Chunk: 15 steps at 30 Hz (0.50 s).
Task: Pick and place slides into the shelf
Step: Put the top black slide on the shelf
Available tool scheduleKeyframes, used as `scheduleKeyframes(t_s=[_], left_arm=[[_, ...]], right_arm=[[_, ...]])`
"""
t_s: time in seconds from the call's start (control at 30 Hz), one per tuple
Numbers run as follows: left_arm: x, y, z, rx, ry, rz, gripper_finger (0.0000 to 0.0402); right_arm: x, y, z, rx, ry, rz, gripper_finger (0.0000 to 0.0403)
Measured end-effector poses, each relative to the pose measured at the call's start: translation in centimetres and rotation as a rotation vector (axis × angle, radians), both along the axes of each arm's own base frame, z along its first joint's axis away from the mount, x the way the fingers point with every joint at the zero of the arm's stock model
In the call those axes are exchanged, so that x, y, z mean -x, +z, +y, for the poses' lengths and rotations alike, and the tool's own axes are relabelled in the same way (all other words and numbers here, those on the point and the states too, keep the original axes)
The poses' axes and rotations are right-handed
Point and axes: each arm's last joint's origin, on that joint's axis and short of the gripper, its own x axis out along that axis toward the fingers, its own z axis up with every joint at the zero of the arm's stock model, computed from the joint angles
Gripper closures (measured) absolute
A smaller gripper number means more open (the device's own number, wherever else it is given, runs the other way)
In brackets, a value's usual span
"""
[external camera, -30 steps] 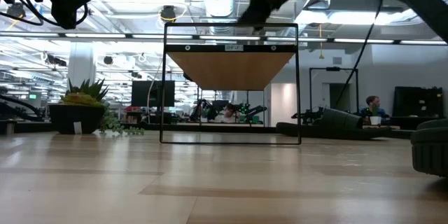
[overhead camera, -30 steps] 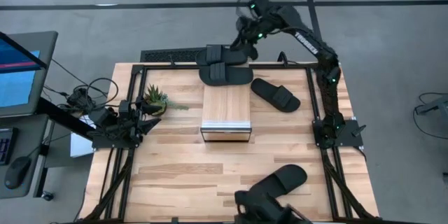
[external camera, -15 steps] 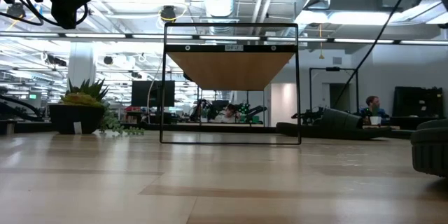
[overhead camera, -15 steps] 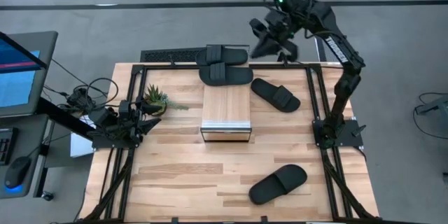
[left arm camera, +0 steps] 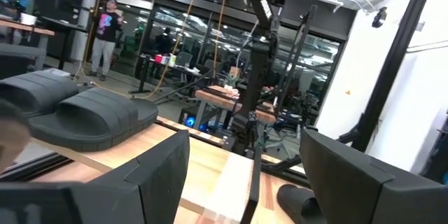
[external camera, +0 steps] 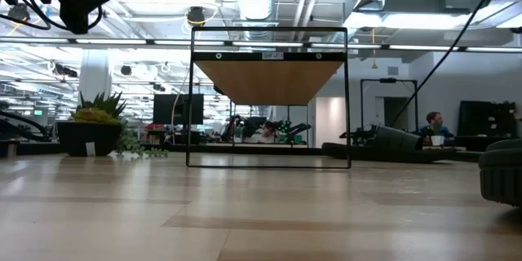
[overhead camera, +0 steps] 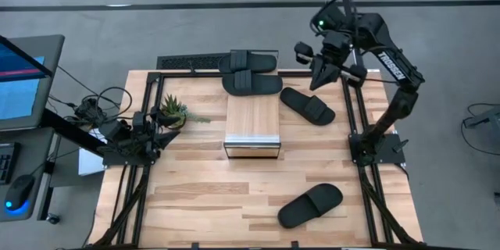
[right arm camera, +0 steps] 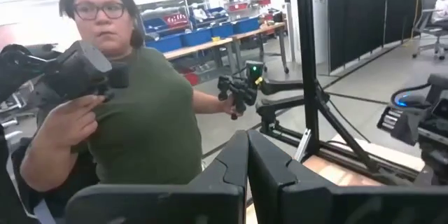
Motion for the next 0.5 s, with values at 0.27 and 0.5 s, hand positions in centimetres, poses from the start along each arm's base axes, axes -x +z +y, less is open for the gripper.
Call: scheduleKeyframes(t_s=[0.27,0.5], left_arm=[[0.0,0.0,0.1,0.007,0.023,0.004,0.0143],[0.0,0.0,0.1,0.014,0.034,0.005,0.0143]], right_arm=[[0.3,-4.4,-1.5,-0.044,-0.055,0.064,0.0403],[0.0,-8.7,-2.8,-0.082,-0.088,0.115,0.0403]])
